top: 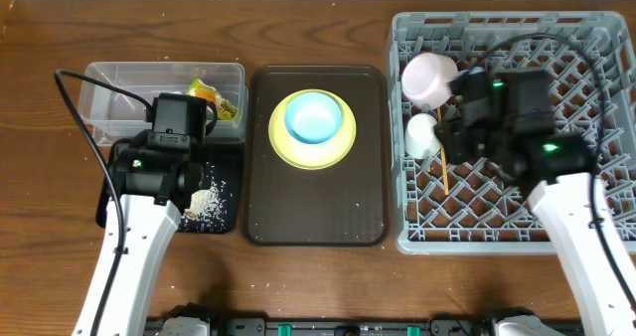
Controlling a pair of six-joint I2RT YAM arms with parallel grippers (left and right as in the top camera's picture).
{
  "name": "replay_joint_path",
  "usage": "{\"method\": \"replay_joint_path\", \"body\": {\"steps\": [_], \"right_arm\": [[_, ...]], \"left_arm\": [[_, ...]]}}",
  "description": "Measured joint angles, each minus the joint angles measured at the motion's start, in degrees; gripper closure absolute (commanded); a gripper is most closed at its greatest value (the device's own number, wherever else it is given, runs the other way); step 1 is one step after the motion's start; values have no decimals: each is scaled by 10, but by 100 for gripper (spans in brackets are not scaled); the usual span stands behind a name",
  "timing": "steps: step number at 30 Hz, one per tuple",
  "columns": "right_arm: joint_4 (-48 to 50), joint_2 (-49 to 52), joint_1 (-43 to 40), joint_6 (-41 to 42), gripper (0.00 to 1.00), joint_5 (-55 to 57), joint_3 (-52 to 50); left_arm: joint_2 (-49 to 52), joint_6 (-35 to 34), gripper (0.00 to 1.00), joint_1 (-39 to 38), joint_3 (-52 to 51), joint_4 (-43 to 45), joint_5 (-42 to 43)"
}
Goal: Sort waste into correct bins and load items into the dishwasher rack
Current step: 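Move the right gripper to the blue bowl and grip its rim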
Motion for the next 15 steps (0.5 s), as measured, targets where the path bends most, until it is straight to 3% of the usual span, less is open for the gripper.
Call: {"method": "replay_joint_path", "body": {"steps": [10, 15], "right_arm": [[85, 10, 187, 1, 56, 115, 7], [45, 66, 219, 1, 57, 138, 67]], "left_arm": [[0, 0, 6, 0, 0, 0, 0], [0, 0, 6, 0, 0, 0, 0]]}}
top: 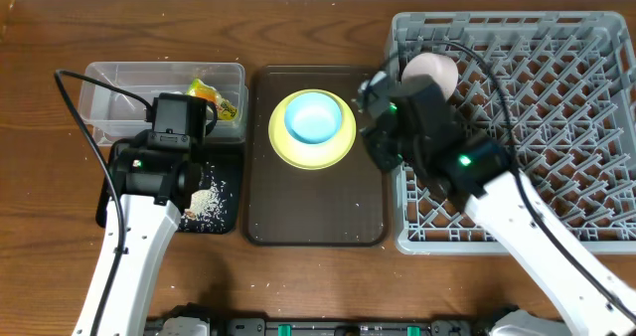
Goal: Sort waste into correct bins and load items into the dishwasher rack
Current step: 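Move the right gripper to the blue bowl and grip its rim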
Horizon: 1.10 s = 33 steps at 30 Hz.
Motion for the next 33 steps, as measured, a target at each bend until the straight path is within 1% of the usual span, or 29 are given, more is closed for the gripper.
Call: {"method": "replay_joint_path", "body": {"steps": [9, 12, 14, 24, 33], "right_arm": [[-160, 177, 26, -1, 56, 12, 254], [-183, 238, 38, -7, 56, 12, 325], [-184, 271, 48, -14, 56, 10, 351], [-146, 379, 82, -41, 62, 6, 364], [-136, 419, 82, -43, 67, -23, 364]], "left_arm": [[0, 0, 6, 0, 0, 0, 0], [0, 0, 6, 0, 0, 0, 0], [0, 0, 6, 0, 0, 0, 0], [0, 0, 6, 0, 0, 0, 0], [0, 0, 6, 0, 0, 0, 0]]}}
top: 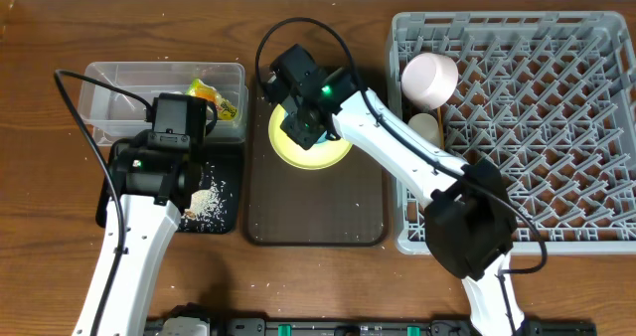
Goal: Sort waste into correct bins and load items into the dishwasher rack
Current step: 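Move the right gripper to the blue bowl and grip its rim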
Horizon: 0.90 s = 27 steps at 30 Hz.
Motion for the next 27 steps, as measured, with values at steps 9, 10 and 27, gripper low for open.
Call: {"method": "replay_joint_path", "body": {"steps": [9, 10, 27], "right_arm": [[7, 26, 0, 0, 70, -6, 0], [7, 26, 0, 0, 71, -6, 0], [65, 26, 0, 0, 71, -34, -38]], "left_arm": [[0, 0, 6, 0, 0, 0, 0], [0, 0, 6, 0, 0, 0, 0], [0, 0, 6, 0, 0, 0, 0]]}}
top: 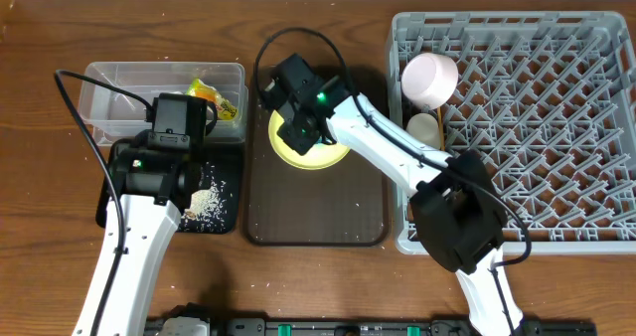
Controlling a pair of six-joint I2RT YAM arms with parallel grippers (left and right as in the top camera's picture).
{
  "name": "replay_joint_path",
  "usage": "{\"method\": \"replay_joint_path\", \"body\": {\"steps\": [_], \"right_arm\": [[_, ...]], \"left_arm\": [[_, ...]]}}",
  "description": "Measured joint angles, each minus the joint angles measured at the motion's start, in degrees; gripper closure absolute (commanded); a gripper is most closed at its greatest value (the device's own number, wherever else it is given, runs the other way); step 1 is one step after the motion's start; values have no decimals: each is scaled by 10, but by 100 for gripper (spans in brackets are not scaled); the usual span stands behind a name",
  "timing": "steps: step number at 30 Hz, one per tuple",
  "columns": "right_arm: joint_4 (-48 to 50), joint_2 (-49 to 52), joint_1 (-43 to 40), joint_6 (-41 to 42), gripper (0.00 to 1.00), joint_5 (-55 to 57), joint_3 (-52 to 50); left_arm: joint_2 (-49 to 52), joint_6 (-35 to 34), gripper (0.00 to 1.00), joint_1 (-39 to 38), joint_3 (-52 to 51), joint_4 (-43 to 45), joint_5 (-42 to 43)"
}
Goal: Sort waste into correct bins and load items into the dishwasher rack
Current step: 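Move the right gripper to the blue bowl and grip its rim, then lift the blue bowl and set it tilted in the grey rack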
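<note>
A yellow plate (323,153) lies at the back of the brown tray (316,212) in the overhead view. My right gripper (296,134) hangs right over the plate's left half, and its body hides the fingers and whatever sits in the plate's middle. My left gripper (182,118) stays at the near edge of the clear bin (119,89), its fingers hidden under the wrist. In the grey dishwasher rack (537,127), a pink cup (429,78) and a white cup (424,128) stand at the left side.
The clear bin holds a yellow and orange wrapper (216,97). A black bin (214,212) with pale crumbs (204,202) lies in front of it, under my left arm. My right arm stretches from the table's front edge across the rack's left corner to the tray.
My right gripper has shifted a little towards the left over the yellow plate. The left arm, the cups and the bins have not moved.
My right gripper was over the rack's left side beside the white cup and a thin stick, with a blue bowl in plain view on the plate. Then it stood at the rack's left edge, then over the plate, covering the bowl, where it stays now.
</note>
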Motion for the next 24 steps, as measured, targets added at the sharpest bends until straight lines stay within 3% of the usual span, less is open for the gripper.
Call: {"method": "replay_joint_path", "body": {"steps": [10, 13, 24], "right_arm": [[32, 0, 0, -2, 84, 12, -47], [33, 0, 0, -4, 98, 14, -47], [12, -9, 0, 1, 99, -3, -41]], "left_arm": [[0, 0, 6, 0, 0, 0, 0], [0, 0, 6, 0, 0, 0, 0], [0, 0, 6, 0, 0, 0, 0]]}}
